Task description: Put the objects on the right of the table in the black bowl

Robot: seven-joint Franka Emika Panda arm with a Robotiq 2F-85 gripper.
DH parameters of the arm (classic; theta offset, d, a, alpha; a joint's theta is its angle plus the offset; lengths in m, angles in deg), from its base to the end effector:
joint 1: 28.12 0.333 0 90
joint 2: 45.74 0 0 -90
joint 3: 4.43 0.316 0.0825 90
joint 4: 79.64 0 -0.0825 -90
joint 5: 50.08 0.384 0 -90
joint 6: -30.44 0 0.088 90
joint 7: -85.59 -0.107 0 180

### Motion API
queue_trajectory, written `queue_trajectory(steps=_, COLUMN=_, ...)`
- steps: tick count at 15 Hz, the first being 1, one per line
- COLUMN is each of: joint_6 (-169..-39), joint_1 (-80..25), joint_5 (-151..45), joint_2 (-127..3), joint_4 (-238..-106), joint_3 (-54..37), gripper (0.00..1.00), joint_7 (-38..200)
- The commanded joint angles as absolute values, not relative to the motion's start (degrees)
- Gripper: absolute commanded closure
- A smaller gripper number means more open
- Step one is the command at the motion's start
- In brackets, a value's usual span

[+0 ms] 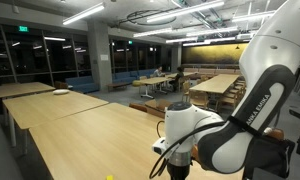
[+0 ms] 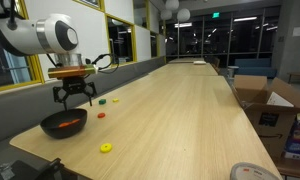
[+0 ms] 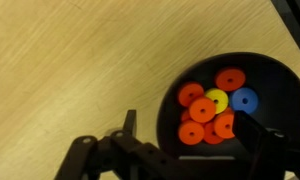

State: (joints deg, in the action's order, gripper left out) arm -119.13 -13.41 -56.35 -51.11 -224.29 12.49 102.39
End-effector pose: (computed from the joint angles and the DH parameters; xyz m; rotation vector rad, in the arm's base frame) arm 0.3915 0.2462 0.2427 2.7769 1.4080 0.0017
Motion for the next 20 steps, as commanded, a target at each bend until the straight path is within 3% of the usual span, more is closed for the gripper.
queue_trajectory(steps=1, joint_6=-119.6, joint_1=-16.53, joint_5=-55.19, joint_2=-44.66, joint_4=-227.84, joint_3=8.97, gripper=0.0, joint_7=99.42)
queue_trajectory(steps=7, joint_6=-121.11, joint_1=-21.4, joint_5=-59.23, joint_2=-41.4, joint_4=-231.02, joint_3=2.98, gripper=0.0, joint_7=88.6)
queue_trajectory(steps=13, joint_6=-119.39, joint_1=-23.31, joint_5=-67.55, joint_2=-42.11, joint_4=-233.62, joint_3=2.67, gripper=0.0, joint_7=67.97)
queue_trajectory(steps=20, joint_6=-128.75, joint_1=-23.4, joint_5=-68.91, joint_2=-44.82, joint_4=-237.63, joint_3=2.79, gripper=0.0, joint_7=57.26)
